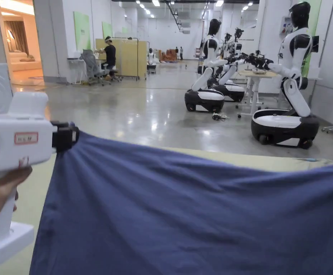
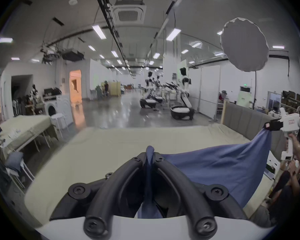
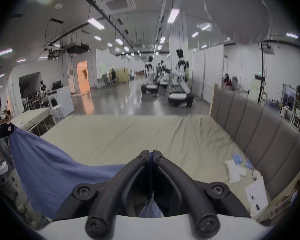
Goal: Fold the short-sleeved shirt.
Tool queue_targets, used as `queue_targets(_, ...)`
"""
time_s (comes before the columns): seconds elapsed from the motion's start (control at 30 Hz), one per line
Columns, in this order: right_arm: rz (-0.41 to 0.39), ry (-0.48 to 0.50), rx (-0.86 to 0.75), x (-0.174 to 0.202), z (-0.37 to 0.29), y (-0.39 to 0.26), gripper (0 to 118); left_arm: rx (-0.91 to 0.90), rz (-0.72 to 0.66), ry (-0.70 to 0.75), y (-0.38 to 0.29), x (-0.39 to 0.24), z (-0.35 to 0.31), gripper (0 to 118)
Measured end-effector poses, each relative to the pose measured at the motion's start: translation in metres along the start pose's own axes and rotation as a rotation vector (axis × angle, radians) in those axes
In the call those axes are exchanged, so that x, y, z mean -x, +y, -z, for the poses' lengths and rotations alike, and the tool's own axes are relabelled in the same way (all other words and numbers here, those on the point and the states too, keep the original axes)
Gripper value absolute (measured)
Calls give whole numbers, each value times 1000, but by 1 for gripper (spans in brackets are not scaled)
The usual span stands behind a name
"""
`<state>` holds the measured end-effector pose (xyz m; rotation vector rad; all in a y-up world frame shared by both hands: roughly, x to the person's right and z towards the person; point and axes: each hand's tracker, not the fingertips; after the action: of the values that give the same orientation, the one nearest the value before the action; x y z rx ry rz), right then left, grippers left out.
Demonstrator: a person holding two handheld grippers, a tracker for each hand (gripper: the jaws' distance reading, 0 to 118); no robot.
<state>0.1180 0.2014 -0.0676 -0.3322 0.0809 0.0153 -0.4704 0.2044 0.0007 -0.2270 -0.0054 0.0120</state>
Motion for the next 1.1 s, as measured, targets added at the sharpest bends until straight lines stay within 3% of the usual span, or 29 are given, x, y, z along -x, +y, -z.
queue_targets(0.13, 22, -15, -53, 0, 1, 59, 4, -65, 4, 42, 48, 9, 7, 6)
queue_targets(0.23, -28, -66, -100, 8, 13, 101, 4, -97, 6, 69, 79, 11, 26, 6)
queue_targets(0.4, -36, -115, -151, 24, 41, 157, 4, -135, 73, 145, 122, 6, 63, 6)
queue_targets(0.57, -4, -152, -197, 26, 81, 207, 4, -176, 86, 188, 169, 6, 101, 6)
queue_targets(0.67, -90, -219, -185, 34, 99, 231, 4, -192, 75, 215, 183, 5, 121, 6)
queue_targets(0.93, -85, -256, -230, 51, 138, 273, 4, -204, 103, 282, 203, 2, 186, 6)
queue_targets(1.1, -56, -252, -226, 51, 162, 266, 4, -176, 82, 283, 193, 7, 210, 6)
